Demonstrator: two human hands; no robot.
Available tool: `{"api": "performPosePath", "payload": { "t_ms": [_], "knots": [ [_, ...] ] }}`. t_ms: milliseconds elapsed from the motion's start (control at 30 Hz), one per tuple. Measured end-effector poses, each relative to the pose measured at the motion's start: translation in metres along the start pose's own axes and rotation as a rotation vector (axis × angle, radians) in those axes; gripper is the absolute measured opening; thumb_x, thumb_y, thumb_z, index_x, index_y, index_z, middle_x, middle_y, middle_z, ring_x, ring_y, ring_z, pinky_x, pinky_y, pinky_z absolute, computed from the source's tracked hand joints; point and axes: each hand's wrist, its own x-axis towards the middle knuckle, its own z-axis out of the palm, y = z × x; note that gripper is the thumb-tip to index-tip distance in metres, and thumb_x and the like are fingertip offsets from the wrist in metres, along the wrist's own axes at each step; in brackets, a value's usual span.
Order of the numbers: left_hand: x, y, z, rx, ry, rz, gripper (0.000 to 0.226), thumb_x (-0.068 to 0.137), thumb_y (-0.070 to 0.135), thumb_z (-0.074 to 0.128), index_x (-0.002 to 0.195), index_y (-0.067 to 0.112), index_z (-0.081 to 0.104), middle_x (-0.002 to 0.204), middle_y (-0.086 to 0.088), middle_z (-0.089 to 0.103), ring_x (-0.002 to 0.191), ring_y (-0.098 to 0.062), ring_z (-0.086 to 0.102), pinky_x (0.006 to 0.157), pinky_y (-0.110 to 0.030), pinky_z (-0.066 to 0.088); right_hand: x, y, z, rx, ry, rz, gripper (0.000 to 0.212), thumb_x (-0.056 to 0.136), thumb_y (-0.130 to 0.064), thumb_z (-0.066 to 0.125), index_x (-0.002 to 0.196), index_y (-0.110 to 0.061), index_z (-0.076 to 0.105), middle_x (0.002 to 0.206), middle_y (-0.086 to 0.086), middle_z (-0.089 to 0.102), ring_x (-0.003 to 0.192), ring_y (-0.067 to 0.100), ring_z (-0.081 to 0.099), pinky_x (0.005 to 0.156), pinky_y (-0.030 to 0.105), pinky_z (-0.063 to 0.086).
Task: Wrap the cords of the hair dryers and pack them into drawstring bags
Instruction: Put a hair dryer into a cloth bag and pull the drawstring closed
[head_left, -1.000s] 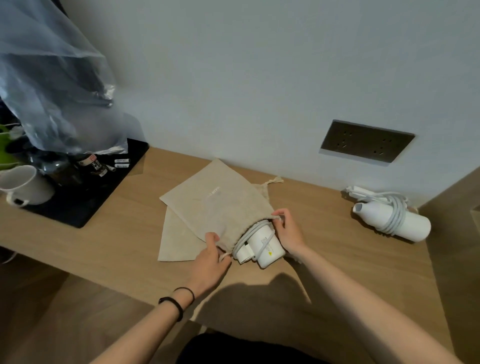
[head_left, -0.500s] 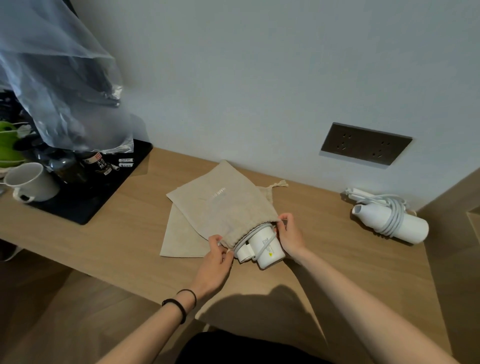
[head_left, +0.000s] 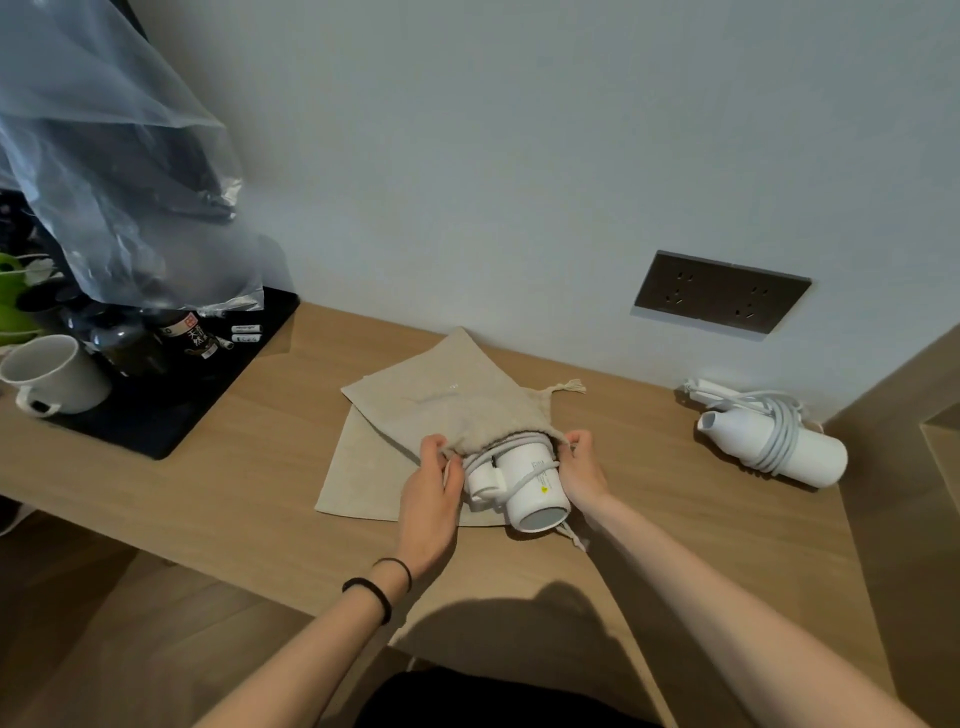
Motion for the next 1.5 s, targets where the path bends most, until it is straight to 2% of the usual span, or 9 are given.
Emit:
{"api": "performPosePath", "payload": {
  "t_ms": [200,367,467,667,767,900,1067,1300,1500],
  "knots": [
    [0.039,0.048,-0.019,-0.2,0.071,0.129,0.012,0.101,0.02,0.041,0.112,0.017,0.039,0.075,-0.001,0.055,0.063,-0.01,0.049,0.056,-0.023,0.038,0.003,-0.029,-0.035,0.152,-0.017,-0.114,0.013,0.101,-0.028,0.041,0.1,-0.016,0.044,0.095,0.003,0.056,0.091,0.023,0.054,0.085,0.042,0.046],
    [0.078,0.096,-0.028,-0.311,0.109,0.199,0.011,0.1,0.016,0.043,0.11,0.011,0.042,0.064,0.005,0.051,0.052,0.004,0.049,0.053,-0.014,0.039,-0.001,-0.076,-0.078,0.154,0.105,-0.243,0.013,0.101,-0.024,0.041,0.105,-0.015,0.049,0.091,0.003,0.056,0.078,0.016,0.052,0.074,0.037,0.047],
    [0.097,0.118,-0.033,-0.396,0.106,0.223,0.011,0.099,0.017,0.043,0.11,0.014,0.042,0.064,0.002,0.055,0.056,-0.008,0.055,0.061,-0.029,0.049,-0.005,-0.101,-0.101,0.109,0.211,-0.374,0.014,0.101,-0.023,0.041,0.105,-0.016,0.052,0.093,0.001,0.057,0.083,0.013,0.052,0.073,0.031,0.043],
    [0.115,0.145,-0.039,-0.388,0.116,0.266,0.012,0.1,0.017,0.042,0.111,0.012,0.041,0.065,0.0,0.055,0.056,-0.008,0.053,0.057,-0.018,0.043,-0.006,-0.119,-0.134,0.132,0.246,-0.46,0.019,0.1,-0.022,0.041,0.112,-0.015,0.055,0.079,-0.005,0.061,0.074,0.007,0.057,0.075,0.027,0.045],
    [0.122,0.15,-0.037,-0.401,0.123,0.218,0.012,0.1,0.017,0.042,0.106,0.007,0.044,0.069,0.0,0.055,0.053,-0.002,0.054,0.058,-0.019,0.045,-0.004,-0.123,-0.145,0.17,0.285,-0.493,0.022,0.1,-0.017,0.038,0.092,-0.014,0.058,0.067,-0.002,0.06,0.062,0.007,0.054,0.066,0.023,0.044],
    [0.127,0.148,-0.034,-0.425,0.145,0.137,0.015,0.099,0.019,0.041,0.105,0.006,0.047,0.074,-0.002,0.057,0.058,-0.01,0.054,0.065,-0.033,0.049,-0.001,-0.127,-0.161,0.16,0.398,-0.534,0.035,0.1,-0.016,0.031,0.07,-0.014,0.049,0.065,0.0,0.048,0.066,0.015,0.045,0.07,0.033,0.037],
    [0.13,0.141,-0.038,-0.391,0.151,0.105,0.014,0.1,0.02,0.04,0.105,0.008,0.045,0.073,0.0,0.054,0.061,-0.009,0.052,0.063,-0.026,0.044,0.0,-0.134,-0.159,0.226,0.257,-0.453,0.029,0.101,-0.013,0.033,0.093,-0.012,0.061,0.068,0.002,0.053,0.064,0.014,0.053,0.076,0.04,0.053],
    [0.123,0.114,-0.048,-0.306,0.062,0.108,0.022,0.097,0.03,0.05,0.104,0.009,0.047,0.071,0.0,0.052,0.072,-0.017,0.054,0.069,-0.033,0.045,-0.003,-0.124,-0.122,-0.253,0.173,-0.388,0.028,0.099,-0.034,0.033,0.114,-0.02,0.052,0.119,0.007,0.05,0.095,0.018,0.052,0.082,0.035,0.044],
    [0.108,0.089,-0.052,-0.248,0.064,0.091,0.025,0.092,0.03,0.06,0.087,0.01,0.046,0.064,0.002,0.041,0.061,-0.014,0.043,0.056,-0.027,0.035,-0.029,-0.14,-0.074,-0.446,-0.016,-0.442,0.096,0.069,-0.079,0.054,0.145,-0.03,0.021,0.151,0.002,0.026,0.135,0.026,0.031,0.106,0.049,0.034]
  ]
}}
